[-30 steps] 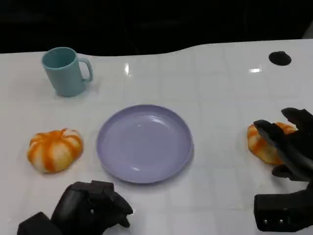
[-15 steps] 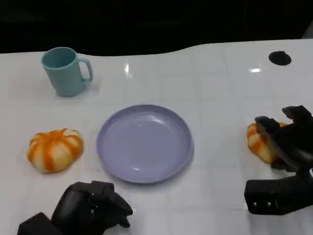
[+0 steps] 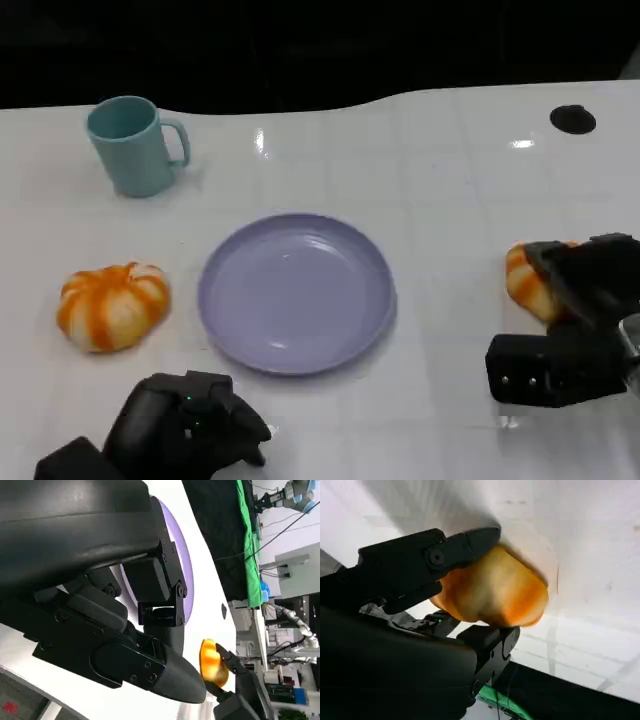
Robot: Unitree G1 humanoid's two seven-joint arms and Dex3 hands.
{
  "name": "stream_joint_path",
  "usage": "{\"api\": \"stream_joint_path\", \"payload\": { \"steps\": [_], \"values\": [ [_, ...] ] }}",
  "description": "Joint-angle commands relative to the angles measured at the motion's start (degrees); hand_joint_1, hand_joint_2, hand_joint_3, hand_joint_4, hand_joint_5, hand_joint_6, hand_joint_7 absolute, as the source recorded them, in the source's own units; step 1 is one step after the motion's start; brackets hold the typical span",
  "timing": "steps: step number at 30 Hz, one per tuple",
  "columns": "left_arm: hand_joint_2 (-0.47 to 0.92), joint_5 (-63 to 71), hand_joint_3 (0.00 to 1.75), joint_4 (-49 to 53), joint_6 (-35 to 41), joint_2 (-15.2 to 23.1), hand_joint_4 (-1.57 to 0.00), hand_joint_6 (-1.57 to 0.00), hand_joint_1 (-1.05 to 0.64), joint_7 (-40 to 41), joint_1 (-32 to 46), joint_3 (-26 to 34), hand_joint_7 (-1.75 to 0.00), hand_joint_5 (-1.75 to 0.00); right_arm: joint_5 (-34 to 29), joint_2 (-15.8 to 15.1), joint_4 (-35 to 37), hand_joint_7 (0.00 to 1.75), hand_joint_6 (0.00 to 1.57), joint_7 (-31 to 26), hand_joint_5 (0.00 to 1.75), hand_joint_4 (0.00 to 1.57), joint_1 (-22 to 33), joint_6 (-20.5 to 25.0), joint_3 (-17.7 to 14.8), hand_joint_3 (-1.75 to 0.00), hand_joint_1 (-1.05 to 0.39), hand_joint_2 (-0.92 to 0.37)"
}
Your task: Grasp the bread from the table and place it into the plate.
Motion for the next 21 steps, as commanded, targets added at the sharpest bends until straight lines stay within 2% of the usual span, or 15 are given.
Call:
{"api": "stream_joint_path", "payload": {
  "steps": [1, 3, 6, 13, 14, 15, 16, 18, 21],
  "values": [
    [0.91, -0.36, 0.0, -0.66, -0.35, 0.73, -1.18, -1.29, -1.05, 0.16, 0.71, 0.54, -0.72, -1.05, 2.97, -0.62, 4.41, 0.05, 1.22, -4.66, 1.44, 0.92, -0.34, -4.74, 0.0, -0.01, -0.17, -0.85],
    [0.91, -0.25, 0.0, -0.77, -0.24, 0.72, -1.18, -1.29, -1.05, 0.29, 0.76, 0.53, -0.72, -1.05, 3.17, -1.05, 5.7, 0.07, 1.3, -8.09, 1.59, 0.87, -0.51, -7.06, 0.52, -0.01, -0.14, -0.86],
    [0.9, -0.39, 0.0, -1.07, 0.11, 0.64, -1.18, -1.29, -1.05, 0.24, 0.89, 0.5, -0.72, -1.05, 3.41, -1.38, 6.55, 0.12, 1.36, -11.59, 1.72, 0.81, -0.55, -9.38, 0.75, 0.0, -0.11, -0.87],
    [0.9, -0.45, 0.0, -1.19, 0.35, 0.7, -1.18, -1.29, -1.05, 0.07, 0.93, 0.44, -0.72, -1.05, 3.97, -1.33, 7.54, 0.19, 1.36, -18.39, 1.75, 0.81, -0.44, -13.03, 0.57, 0.0, -0.12, -0.83],
    [0.9, -0.47, 0.0, -1.33, 0.46, 0.69, -1.18, -1.29, -1.05, 0.06, 0.99, 0.42, -0.72, -1.05, 4.21, -1.25, 7.47, 0.36, 1.31, -19.78, 1.75, 0.82, -0.27, -13.86, 0.36, 0.0, -0.1, -0.83],
    [0.9, -0.42, 0.0, -1.43, 0.53, 0.69, -1.18, -1.29, -1.05, 0.12, 1.04, 0.4, -0.72, -1.05, 4.23, -1.25, 7.39, 0.7, 1.15, -21.23, 1.75, 0.84, -0.14, -14.58, 0.32, -0.01, -0.09, -0.84],
    [0.9, -0.4, 0.0, -1.45, 0.53, 0.69, -1.18, -1.29, -1.05, 0.15, 1.04, 0.41, -0.72, -1.05, 4.16, -1.33, 7.3, 0.83, 1.09, -22.75, 1.75, 0.84, -0.03, -15.43, 0.39, 0.0, -0.09, -0.85],
    [0.9, -0.32, 0.0, -1.25, 0.39, 0.68, -1.18, -1.29, -1.05, 0.23, 0.95, 0.44, -0.72, -1.05, 4.19, -1.39, 7.12, 1.0, 1.03, -24.65, 1.75, 0.87, 0.14, -16.63, 0.45, -0.01, -0.07, -0.85],
    [0.9, -0.59, 0.0, -0.76, 0.07, 0.59, -1.18, -1.29, -1.05, -0.04, 0.69, 0.53, -0.72, -1.05, 4.64, -1.42, 6.11, 1.15, 0.98, -26.43, 1.75, 0.89, 0.55, -18.58, 0.2, 0.0, -0.04, -0.84]
  ]
}}
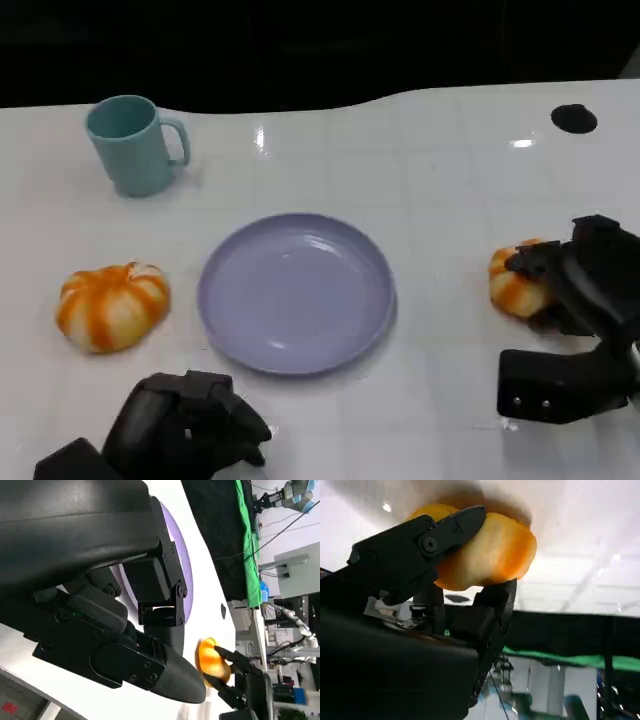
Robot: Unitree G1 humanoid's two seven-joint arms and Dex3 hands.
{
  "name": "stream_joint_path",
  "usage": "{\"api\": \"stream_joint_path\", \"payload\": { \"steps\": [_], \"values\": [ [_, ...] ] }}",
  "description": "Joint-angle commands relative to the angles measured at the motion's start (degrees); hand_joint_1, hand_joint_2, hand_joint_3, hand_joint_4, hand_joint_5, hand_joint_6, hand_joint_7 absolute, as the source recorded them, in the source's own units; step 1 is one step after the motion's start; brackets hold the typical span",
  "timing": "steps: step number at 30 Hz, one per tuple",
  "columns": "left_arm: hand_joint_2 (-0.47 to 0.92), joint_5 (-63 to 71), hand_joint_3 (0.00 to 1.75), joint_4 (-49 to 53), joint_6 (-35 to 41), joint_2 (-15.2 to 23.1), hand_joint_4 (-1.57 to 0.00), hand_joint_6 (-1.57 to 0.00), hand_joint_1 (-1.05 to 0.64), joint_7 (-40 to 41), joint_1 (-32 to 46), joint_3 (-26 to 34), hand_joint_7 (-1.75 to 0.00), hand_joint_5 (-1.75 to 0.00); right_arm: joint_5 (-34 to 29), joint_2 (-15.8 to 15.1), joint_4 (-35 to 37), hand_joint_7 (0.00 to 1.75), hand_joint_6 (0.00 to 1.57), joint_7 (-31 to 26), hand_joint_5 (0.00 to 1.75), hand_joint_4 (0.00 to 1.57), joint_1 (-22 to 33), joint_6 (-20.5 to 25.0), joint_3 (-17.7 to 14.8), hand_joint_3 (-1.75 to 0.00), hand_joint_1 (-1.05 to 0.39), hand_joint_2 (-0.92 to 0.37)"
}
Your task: Grasp the bread from the table and place it into the plate.
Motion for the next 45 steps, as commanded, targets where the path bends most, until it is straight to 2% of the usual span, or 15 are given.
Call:
{"api": "stream_joint_path", "payload": {
  "steps": [1, 2, 5, 10, 11, 12, 13, 15, 16, 20, 30, 36, 39, 45],
  "values": [
    [0.9, -0.7, 0.0, 0.25, -0.13, 0.56, -1.18, -1.29, -1.05, -0.13, 0.25, 0.59, -0.72, -1.05, 1.13, -0.99, -1.78, 1.14, 1.0, -3.68, 1.75, 0.91, 0.99, -2.61, -0.41, 0.0, -0.01, -0.83],
    [0.9, -0.67, 0.0, 0.35, -0.14, 0.56, -1.18, -1.29, -1.05, -0.09, 0.18, 0.59, -0.72, -1.05, 1.05, -1.15, -2.77, 1.14, 1.02, -4.63, 1.75, 0.93, 1.2, -3.47, -0.38, 0.0, 0.0, -0.83],
    [0.9, -0.33, 0.0, 0.49, -0.08, 0.61, -1.18, -1.29, -1.05, 0.2, 0.04, 0.53, -0.72, -1.04, 1.42, -1.53, -5.25, 1.29, 0.99, -6.34, 1.75, 0.97, 1.71, -6.27, -0.71, -0.02, 0.04, -0.83],
    [0.91, 0.09, 0.0, 0.74, -0.28, 0.58, -1.17, -1.29, -1.05, 0.51, -0.12, 0.47, -0.72, -1.04, 3.33, -1.01, -11.12, 1.37, 0.99, -4.95, 1.74, 1.02, 2.73, -9.68, -1.95, -0.04, 0.09, -0.83],
    [0.91, 0.03, 0.0, 0.7, -0.15, 0.54, -1.17, -1.29, -1.05, 0.49, -0.12, 0.48, -0.72, -1.04, 4.42, -0.51, -12.6, 1.36, 1.0, -4.08, 1.73, 1.04, 2.97, -10.75, -2.28, -0.18, 0.1, -0.76],
    [0.9, -0.07, 0.0, 0.64, -0.01, 0.51, -1.17, -1.29, -1.05, 0.42, -0.11, 0.49, -0.72, -1.04, 5.23, -0.16, -13.73, 1.33, 1.02, -3.43, 1.71, 1.07, 3.14, -11.58, -2.46, -0.82, 0.14, -0.41],
    [0.9, -0.12, 0.0, 0.62, 0.08, 0.49, -1.17, -1.29, -1.05, 0.35, -0.12, 0.47, -0.72, -1.04, 5.79, 0.27, -14.7, 1.32, 1.04, -3.09, 1.69, 1.08, 3.07, -12.71, -2.45, -1.11, 0.15, -0.25],
    [0.9, -0.11, 0.0, 0.63, 0.08, 0.49, -1.17, -1.29, -1.05, 0.31, -0.13, 0.44, -0.71, -1.04, 6.42, 0.89, -15.86, 1.31, 1.06, -2.36, 1.68, 1.11, 2.96, -14.11, -2.48, -1.39, 0.16, -0.1],
    [0.9, -0.05, 0.0, 0.6, 0.02, 0.48, -1.17, -1.29, -1.05, 0.34, -0.13, 0.41, -0.71, -1.04, 6.75, 1.56, -16.58, 1.31, 1.06, -1.61, 1.68, 1.11, 2.82, -14.47, -2.45, -1.43, 0.15, -0.08],
    [0.9, -0.22, 0.0, 0.57, 0.15, 0.31, -1.17, -1.29, -1.05, 0.29, -0.16, 0.41, -0.71, -1.04, 7.42, 4.23, -17.73, 1.42, 1.01, 0.9, 1.72, 1.09, 1.87, -15.68, -2.18, -1.52, 0.11, -0.05],
    [0.9, 0.21, 0.0, 0.92, 0.05, 0.27, -1.17, -1.3, -1.05, 0.59, -0.36, 0.39, -0.71, -1.04, 6.87, 11.39, -14.1, 1.53, 0.95, 3.36, 1.75, 1.06, -1.55, -17.75, -0.66, -1.54, 0.03, -0.09],
    [0.9, 0.31, 0.0, 1.18, -0.2, 0.17, -1.17, -1.3, -1.05, 0.74, -0.54, 0.35, -0.71, -1.04, 5.52, 15.03, -10.4, 1.67, 0.85, 2.73, 1.75, 1.04, -3.79, -17.72, 1.44, -1.5, -0.02, -0.13],
    [0.91, 0.57, 0.0, 1.15, -0.24, 0.08, -1.17, -1.29, -1.05, 1.05, -0.53, 0.27, -0.72, -1.04, 5.15, 16.8, -7.63, 1.73, 0.83, 1.57, 1.75, 1.06, -5.11, -18.33, 2.4, -1.49, 0.0, -0.12],
    [0.9, 0.66, 0.0, 0.62, 0.57, -0.25, -1.17, -1.3, -1.05, 1.22, -0.36, -0.05, -0.72, -1.04, 4.2, 19.08, -2.02, 1.72, 0.79, -1.03, 1.75, 1.03, -7.53, -18.37, 3.95, -1.44, -0.04, -0.17]
  ]
}}
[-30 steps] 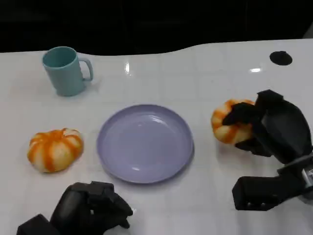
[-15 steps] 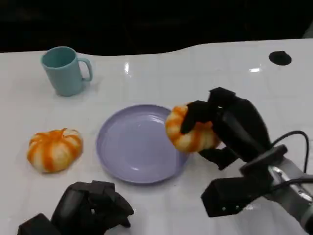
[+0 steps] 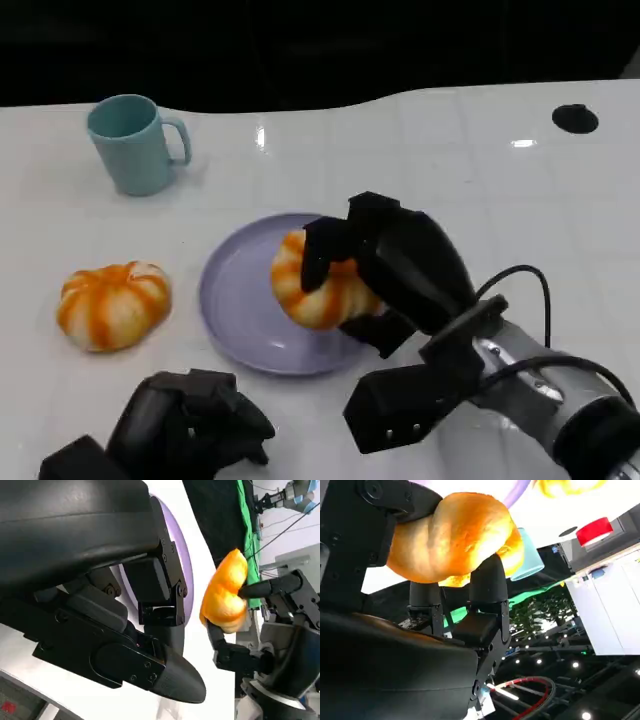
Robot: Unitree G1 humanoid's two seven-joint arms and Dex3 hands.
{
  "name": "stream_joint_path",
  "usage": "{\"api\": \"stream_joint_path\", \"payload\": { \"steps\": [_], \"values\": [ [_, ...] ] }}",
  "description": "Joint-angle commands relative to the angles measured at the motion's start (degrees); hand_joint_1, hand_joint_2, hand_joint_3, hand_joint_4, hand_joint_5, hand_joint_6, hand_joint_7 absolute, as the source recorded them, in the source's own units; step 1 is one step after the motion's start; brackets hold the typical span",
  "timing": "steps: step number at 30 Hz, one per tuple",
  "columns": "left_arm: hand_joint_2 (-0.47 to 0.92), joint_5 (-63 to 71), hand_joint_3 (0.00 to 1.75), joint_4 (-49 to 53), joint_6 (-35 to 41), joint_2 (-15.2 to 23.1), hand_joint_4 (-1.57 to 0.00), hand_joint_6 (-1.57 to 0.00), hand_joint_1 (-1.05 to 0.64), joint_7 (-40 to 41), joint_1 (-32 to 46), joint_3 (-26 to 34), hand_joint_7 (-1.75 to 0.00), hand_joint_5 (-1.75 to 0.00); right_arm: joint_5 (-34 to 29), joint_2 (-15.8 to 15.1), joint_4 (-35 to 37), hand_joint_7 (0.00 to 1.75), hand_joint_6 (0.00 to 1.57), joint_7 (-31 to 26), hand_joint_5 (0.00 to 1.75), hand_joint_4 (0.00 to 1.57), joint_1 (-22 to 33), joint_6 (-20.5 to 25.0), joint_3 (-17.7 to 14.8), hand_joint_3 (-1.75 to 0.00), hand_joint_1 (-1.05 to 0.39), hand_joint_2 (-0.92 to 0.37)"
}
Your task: Grasp the bread from the table and place it into the plate.
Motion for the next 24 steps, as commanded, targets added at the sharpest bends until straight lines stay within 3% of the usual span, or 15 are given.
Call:
{"api": "stream_joint_path", "payload": {
  "steps": [1, 2, 4, 6, 8, 10, 11, 13, 15, 18, 20, 24],
  "values": [
    [0.9, 0.44, 0.0, -0.32, 0.71, 0.31, -1.17, -1.3, -1.05, 0.8, 0.27, -0.01, -0.72, -1.04, -0.23, 1.03, 3.53, 1.7, 0.8, -1.55, 1.75, 1.02, -2.76, -0.43, 0.86, -1.42, -0.04, -0.18],
    [0.9, 0.62, 0.0, -0.41, 0.78, 0.31, -1.17, -1.3, -1.05, 0.98, 0.33, -0.07, -0.72, -1.04, -0.06, 1.23, 4.15, 1.52, 0.85, -1.29, 1.72, 0.99, -3.01, -0.41, 0.99, -1.41, -0.04, -0.21],
    [0.9, 0.64, 0.0, -0.64, 1.08, 0.3, -1.17, -1.31, -1.05, 1.09, 0.42, -0.13, -0.72, -1.04, 0.16, 1.59, 5.12, 1.36, 0.9, -0.8, 1.68, 0.98, -3.42, -0.4, 1.17, -1.4, -0.05, -0.23],
    [0.9, 0.58, 0.0, -0.73, 1.1, 0.3, -1.17, -1.31, -1.05, 1.07, 0.45, -0.17, -0.72, -1.04, 0.05, 1.76, 5.61, 0.85, 0.95, 0.07, 1.43, 0.95, -3.74, 0.05, 1.46, -1.09, -0.09, -0.36],
    [0.9, 0.62, 0.0, -0.73, 0.9, 0.36, -1.17, -1.31, -1.05, 1.07, 0.46, -0.23, -0.72, -1.04, -0.15, 1.63, 5.75, 0.51, 0.91, 0.95, 1.21, 0.83, -3.91, 0.54, 1.73, -0.92, -0.13, -0.42],
    [0.9, 0.93, 0.0, -0.82, 0.85, 0.43, -1.17, -1.31, -1.05, 1.4, 0.52, -0.29, -0.72, -1.04, -0.26, 1.22, 5.55, 0.32, 0.86, 2.95, 0.98, 0.74, -4.05, 1.39, 2.06, -0.87, -0.16, -0.42],
    [0.9, 0.96, 0.0, -0.87, 0.89, 0.46, -1.17, -1.31, -1.05, 1.46, 0.54, -0.29, -0.72, -1.04, -0.12, 0.88, 5.23, 0.2, 0.78, 5.06, 0.78, 0.61, -4.1, 2.06, 2.26, -0.85, -0.19, -0.44],
    [0.9, 0.9, 0.0, -0.96, 1.01, 0.47, -1.16, -1.31, -1.05, 1.43, 0.57, -0.25, -0.72, -1.04, 0.12, 0.34, 4.24, 0.08, 0.69, 8.55, 0.55, 0.5, -3.96, 3.4, 2.47, -0.74, -0.24, -0.51],
    [0.9, 0.67, 0.0, -1.01, 1.0, 0.47, -1.16, -1.31, -1.05, 1.19, 0.59, -0.22, -0.72, -1.04, 0.28, -0.09, 2.95, 0.02, 0.59, 10.94, 0.38, 0.36, -3.52, 4.58, 2.55, -0.51, -0.3, -0.62],
    [0.9, 0.48, 0.0, -0.91, 0.9, 0.44, -1.16, -1.31, -1.05, 1.03, 0.54, -0.17, -0.72, -1.04, 1.27, -0.78, 0.69, 0.01, 0.49, 14.42, 0.36, 0.19, -2.54, 5.59, 2.4, -0.19, -0.37, -0.79],
    [0.9, 0.43, 0.0, -0.8, 0.78, 0.44, -1.16, -1.31, -1.05, 0.98, 0.51, -0.14, -0.72, -1.05, 1.85, -1.3, -1.11, 0.0, 0.43, 16.99, 0.39, 0.09, -1.84, 6.46, 2.26, -0.08, -0.42, -0.89],
    [0.9, 0.54, 0.0, -0.65, 0.65, 0.47, -1.17, -1.31, -1.05, 1.05, 0.44, -0.13, -0.72, -1.05, 3.35, -2.34, -4.65, 0.0, 0.39, 20.6, 0.41, 0.03, -0.42, 7.12, 1.58, -0.06, -0.47, -0.92]
  ]
}}
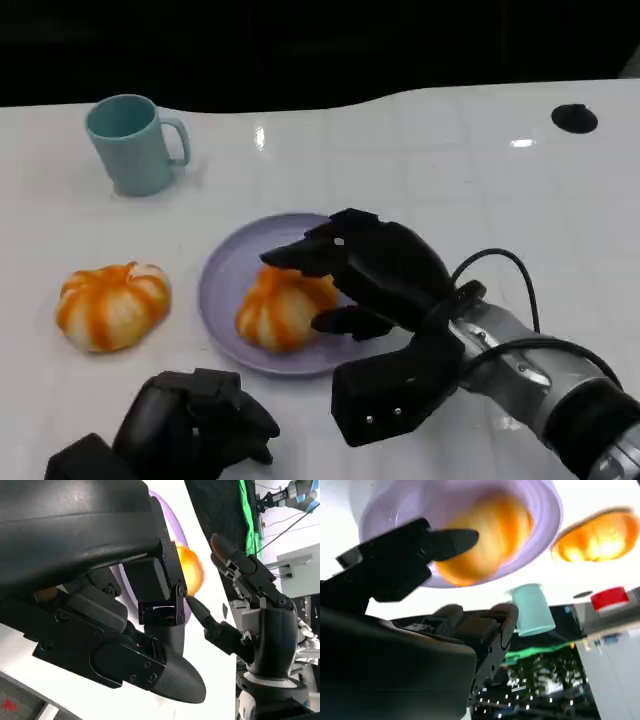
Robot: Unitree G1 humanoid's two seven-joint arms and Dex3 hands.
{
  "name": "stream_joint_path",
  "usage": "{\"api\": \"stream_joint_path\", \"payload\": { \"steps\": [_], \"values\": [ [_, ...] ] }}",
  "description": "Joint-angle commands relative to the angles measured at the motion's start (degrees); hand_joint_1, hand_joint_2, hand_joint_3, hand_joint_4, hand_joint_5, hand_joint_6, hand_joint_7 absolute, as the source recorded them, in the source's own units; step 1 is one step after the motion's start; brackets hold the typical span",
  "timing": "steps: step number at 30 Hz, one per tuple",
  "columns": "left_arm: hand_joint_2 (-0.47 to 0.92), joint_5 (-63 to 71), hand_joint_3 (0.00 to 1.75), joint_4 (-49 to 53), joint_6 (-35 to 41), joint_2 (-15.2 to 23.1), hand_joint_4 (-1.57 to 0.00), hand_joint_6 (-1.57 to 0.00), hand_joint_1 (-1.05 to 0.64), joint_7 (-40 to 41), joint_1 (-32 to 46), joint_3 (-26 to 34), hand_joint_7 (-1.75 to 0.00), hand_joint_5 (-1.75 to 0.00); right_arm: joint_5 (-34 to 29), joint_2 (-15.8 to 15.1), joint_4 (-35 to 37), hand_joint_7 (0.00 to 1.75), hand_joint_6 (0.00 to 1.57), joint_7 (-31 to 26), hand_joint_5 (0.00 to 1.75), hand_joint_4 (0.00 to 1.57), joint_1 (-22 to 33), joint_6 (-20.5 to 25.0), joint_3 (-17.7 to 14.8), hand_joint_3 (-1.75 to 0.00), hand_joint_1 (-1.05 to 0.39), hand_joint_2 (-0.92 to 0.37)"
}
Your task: Grasp the bread from the table and place it into the plate.
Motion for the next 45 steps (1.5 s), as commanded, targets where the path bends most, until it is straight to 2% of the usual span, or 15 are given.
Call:
{"api": "stream_joint_path", "payload": {
  "steps": [1, 7, 10, 16, 19, 22, 24, 25, 27, 29, 30, 31, 33, 36, 45],
  "values": [
    [0.91, 0.05, 0.0, -0.03, -0.16, 0.7, -1.17, -1.31, -1.05, 0.31, 0.31, 0.32, -0.72, -1.05, 2.38, -1.93, -4.13, 0.0, 0.38, 3.73, 0.42, 0.02, 2.0, 0.59, -1.41, -0.06, -0.48, -0.92],
    [0.9, -0.58, 0.0, 0.17, -0.2, 0.56, -1.17, -1.3, -1.05, -0.07, 0.11, 0.51, -0.71, -1.05, 4.8, -4.39, -9.65, 0.0, 0.38, 7.66, 0.46, 0.03, 4.63, -0.07, -3.39, -0.05, -0.48, -0.92],
    [0.9, -0.34, 0.0, -0.14, 0.38, 0.6, -1.17, -1.31, -1.05, 0.36, 0.22, 0.49, -0.71, -1.05, 6.83, -5.69, -11.79, 0.01, 0.39, 7.93, 0.49, 0.06, 6.3, -2.0, -4.86, -0.03, -0.47, -0.92],
    [0.9, -0.17, 0.0, -0.14, 0.23, 0.77, -1.18, -1.31, -1.05, 0.48, 0.27, 0.49, -0.72, -1.05, 17.71, -6.19, -12.5, 0.05, 0.5, 11.21, 0.57, 0.2, 10.16, -9.61, -10.16, -0.02, -0.33, -0.92],
    [0.89, -0.41, 0.0, -0.08, 0.22, 0.74, -1.18, -1.31, -1.05, 0.23, 0.19, 0.51, -0.72, -1.06, 24.62, -5.64, -12.17, 0.1, 0.61, 14.39, 0.64, 0.34, 12.37, -13.39, -12.89, -0.04, -0.25, -0.92],
    [0.9, 0.07, 0.0, -0.1, 0.1, 0.88, -1.18, -1.31, -1.05, 0.61, 0.16, 0.44, -0.71, -1.06, 30.58, -5.03, -13.05, 0.15, 0.71, 18.22, 0.73, 0.46, 14.82, -14.71, -15.02, -0.04, -0.18, -0.9],
    [0.9, 0.03, 0.0, -0.02, 0.01, 0.89, -1.18, -1.31, -1.05, 0.54, 0.13, 0.45, -0.71, -1.06, 34.68, -4.91, -15.3, 0.19, 0.8, 21.47, 0.87, 0.54, 17.23, -13.7, -16.28, -0.08, -0.17, -0.89],
    [0.9, 0.04, 0.0, -0.03, -0.01, 0.9, -1.18, -1.31, -1.05, 0.53, 0.13, 0.44, -0.71, -1.06, 36.52, -4.85, -16.52, 0.22, 0.83, 22.99, 0.94, 0.56, 18.43, -13.0, -16.9, -0.17, -0.17, -0.84],
    [0.9, 0.16, 0.01, -0.06, -0.09, 0.93, -1.17, -1.31, -1.05, 0.61, 0.15, 0.43, -0.72, -1.06, 40.03, -4.71, -18.1, 0.31, 0.87, 25.76, 1.07, 0.62, 20.6, -12.47, -18.09, -0.71, -0.17, -0.58],
    [0.9, 0.24, 0.01, -0.15, -0.09, 0.87, -1.17, -1.31, -1.05, 0.72, 0.18, 0.4, -0.72, -1.06, 43.0, -4.67, -19.32, 0.37, 0.88, 28.51, 1.14, 0.64, 22.29, -11.86, -19.18, -0.87, -0.17, -0.52],
    [0.91, 0.25, 0.01, -0.22, -0.1, 0.8, -1.17, -1.31, -1.05, 0.75, 0.21, 0.4, -0.72, -1.06, 45.0, -4.85, -20.62, 0.45, 0.86, 30.27, 1.2, 0.64, 23.48, -10.59, -19.8, -0.87, -0.17, -0.53],
    [0.9, 0.22, 0.0, -0.28, -0.08, 0.74, -1.17, -1.31, -1.05, 0.74, 0.24, 0.4, -0.72, -1.06, 46.66, -5.02, -21.83, 0.65, 0.8, 31.77, 1.27, 0.64, 24.53, -9.51, -20.36, -0.86, -0.17, -0.55],
    [0.9, -0.02, 0.0, -0.52, 0.4, 0.64, -1.17, -1.31, -1.05, 0.64, 0.34, 0.43, -0.72, -1.06, 48.8, -5.45, -24.53, 0.87, 0.74, 33.95, 1.33, 0.66, 26.54, -7.36, -21.45, -0.88, -0.16, -0.56],
    [0.89, -0.17, 0.0, -0.67, 0.63, 0.59, -1.17, -1.32, -1.05, 0.56, 0.42, 0.47, -0.72, -1.06, 51.02, -6.82, -29.0, 1.07, 0.74, 36.94, 1.39, 0.72, 29.68, -4.08, -23.02, -0.93, -0.14, -0.55],
    [0.88, -1.01, 0.0, -0.67, 0.78, 0.56, -1.18, -1.32, -1.05, -0.03, 0.32, 0.5, -0.71, -1.05, 53.62, -10.23, -37.81, 1.26, 0.73, 42.89, 1.49, 0.76, 37.45, 2.86, -26.31, -0.85, -0.17, -0.59]
  ]
}}
